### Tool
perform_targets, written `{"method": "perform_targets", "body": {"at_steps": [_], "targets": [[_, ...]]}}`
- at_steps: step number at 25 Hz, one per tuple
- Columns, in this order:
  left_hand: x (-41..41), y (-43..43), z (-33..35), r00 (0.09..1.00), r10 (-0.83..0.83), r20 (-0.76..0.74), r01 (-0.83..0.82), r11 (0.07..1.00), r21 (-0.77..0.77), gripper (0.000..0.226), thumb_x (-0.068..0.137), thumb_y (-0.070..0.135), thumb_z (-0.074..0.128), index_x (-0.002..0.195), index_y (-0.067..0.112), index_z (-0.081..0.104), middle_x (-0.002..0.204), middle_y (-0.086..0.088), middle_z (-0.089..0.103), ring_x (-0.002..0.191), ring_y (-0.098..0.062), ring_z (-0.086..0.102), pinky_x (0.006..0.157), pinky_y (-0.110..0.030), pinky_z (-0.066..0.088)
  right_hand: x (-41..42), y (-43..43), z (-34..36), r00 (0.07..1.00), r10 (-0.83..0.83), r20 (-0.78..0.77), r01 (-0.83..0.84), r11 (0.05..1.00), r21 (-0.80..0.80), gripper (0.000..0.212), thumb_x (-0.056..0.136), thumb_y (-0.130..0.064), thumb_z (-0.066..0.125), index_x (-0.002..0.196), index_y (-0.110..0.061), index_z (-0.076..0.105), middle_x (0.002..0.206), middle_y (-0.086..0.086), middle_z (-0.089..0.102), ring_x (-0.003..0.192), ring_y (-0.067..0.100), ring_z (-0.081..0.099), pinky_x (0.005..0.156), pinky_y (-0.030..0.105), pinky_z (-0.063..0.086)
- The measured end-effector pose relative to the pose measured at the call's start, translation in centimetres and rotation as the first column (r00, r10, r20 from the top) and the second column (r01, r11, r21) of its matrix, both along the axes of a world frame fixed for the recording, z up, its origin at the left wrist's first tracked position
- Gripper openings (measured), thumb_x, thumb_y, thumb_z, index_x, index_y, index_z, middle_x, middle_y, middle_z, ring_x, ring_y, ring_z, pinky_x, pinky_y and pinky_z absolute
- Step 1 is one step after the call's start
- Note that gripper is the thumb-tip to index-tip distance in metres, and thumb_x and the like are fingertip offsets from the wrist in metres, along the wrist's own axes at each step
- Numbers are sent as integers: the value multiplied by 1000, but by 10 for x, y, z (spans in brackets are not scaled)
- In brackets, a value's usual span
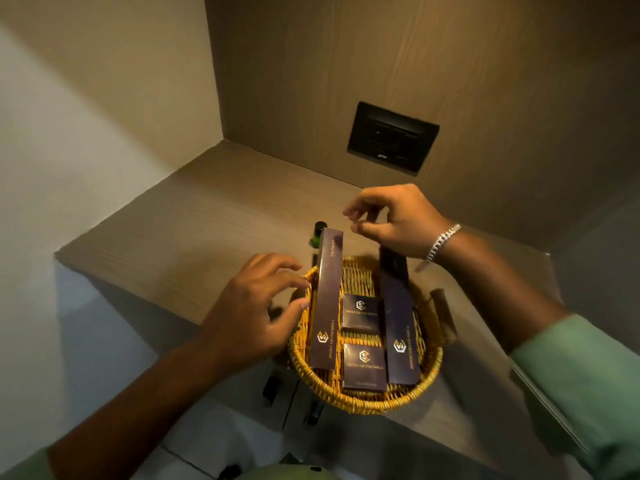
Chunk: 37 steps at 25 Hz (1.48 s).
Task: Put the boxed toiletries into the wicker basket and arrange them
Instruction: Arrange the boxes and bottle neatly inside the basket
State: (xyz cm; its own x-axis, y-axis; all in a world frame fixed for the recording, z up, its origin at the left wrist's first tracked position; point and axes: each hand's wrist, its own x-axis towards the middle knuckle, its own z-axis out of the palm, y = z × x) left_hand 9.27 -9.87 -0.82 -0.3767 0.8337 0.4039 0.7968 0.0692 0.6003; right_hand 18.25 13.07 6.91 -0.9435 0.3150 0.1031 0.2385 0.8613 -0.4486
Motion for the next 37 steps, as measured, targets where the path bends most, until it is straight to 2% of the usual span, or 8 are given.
{"method": "perform_targets", "body": {"at_steps": [4, 9, 15, 18, 22, 30, 33, 37], "targets": [[9, 0, -9, 995, 86, 49, -87, 996, 29, 26, 81, 28, 60, 96, 11, 71, 109, -5, 67, 106, -18, 57, 84, -37, 52, -72, 8, -18, 979, -6, 202, -1, 999, 34, 24, 87, -29, 61, 105, -16, 69, 104, 5, 69, 86, 11, 59, 63, 17, 43], [10, -4, -8, 996, 90, 1, -90, 996, 16, 23, 83, 24, 65, 101, 11, 69, 106, -3, 68, 103, -17, 57, 80, -37, 54, -113, 3, -36, 908, -95, 407, 85, 995, 43, 31, 75, -31, 73, 94, -8, 71, 98, 10, 70, 88, 23, 63, 78, 36, 57], [12, -5, -6, 998, 41, -48, -43, 999, -28, 31, 84, 32, 59, 105, 10, 67, 109, -4, 67, 104, -18, 57, 80, -40, 54, -93, 1, -7, 965, -205, 165, 207, 978, 8, 21, 74, -21, 76, 88, -6, 72, 96, 11, 69, 87, 23, 65, 78, 38, 59], [9, -5, -8, 988, -7, -154, 3, 1000, -26, 28, 85, 29, 59, 102, 7, 68, 108, -6, 67, 103, -20, 58, 78, -39, 53, -50, 3, 24, 972, -223, 75, 227, 972, -59, 10, 72, -20, 78, 77, -15, 71, 87, 1, 68, 82, 15, 65, 69, 28, 57], [10, -3, -12, 983, -20, -180, 24, 999, 21, 24, 85, 23, 60, 98, 5, 69, 107, -9, 68, 102, -22, 59, 79, -37, 52, 12, -7, 31, 975, -136, 174, 151, 985, -77, 10, 70, -20, 79, 79, -22, 74, 80, -7, 70, 78, 6, 65, 62, 18, 49], [17, -5, -18, 994, -2, -107, 7, 999, 52, 24, 82, 24, 63, 93, 4, 72, 110, -11, 69, 107, -23, 60, 88, -32, 50, 24, -28, -25, 960, -31, 278, 20, 999, 42, 19, 72, -16, 77, 91, -15, 74, 90, 3, 73, 83, 15, 66, 77, 35, 58], [20, -7, -17, 999, 25, -39, -22, 997, 69, 25, 81, 23, 64, 95, 4, 73, 112, -11, 69, 106, -23, 60, 84, -35, 53, 24, -30, -29, 964, -27, 263, 10, 998, 64, 18, 74, -16, 75, 92, -15, 73, 91, 4, 73, 82, 15, 66, 76, 33, 58], [31, -6, -12, 987, 103, 124, -115, 988, 99, 20, 78, 17, 70, 94, 5, 74, 115, -9, 68, 106, -18, 63, 84, -31, 55, 32, -32, -24, 973, -12, 232, -8, 996, 83, 36, 76, -23, 74, 111, -17, 67, 105, 2, 71, 90, 13, 63, 79, 29, 55]]}}
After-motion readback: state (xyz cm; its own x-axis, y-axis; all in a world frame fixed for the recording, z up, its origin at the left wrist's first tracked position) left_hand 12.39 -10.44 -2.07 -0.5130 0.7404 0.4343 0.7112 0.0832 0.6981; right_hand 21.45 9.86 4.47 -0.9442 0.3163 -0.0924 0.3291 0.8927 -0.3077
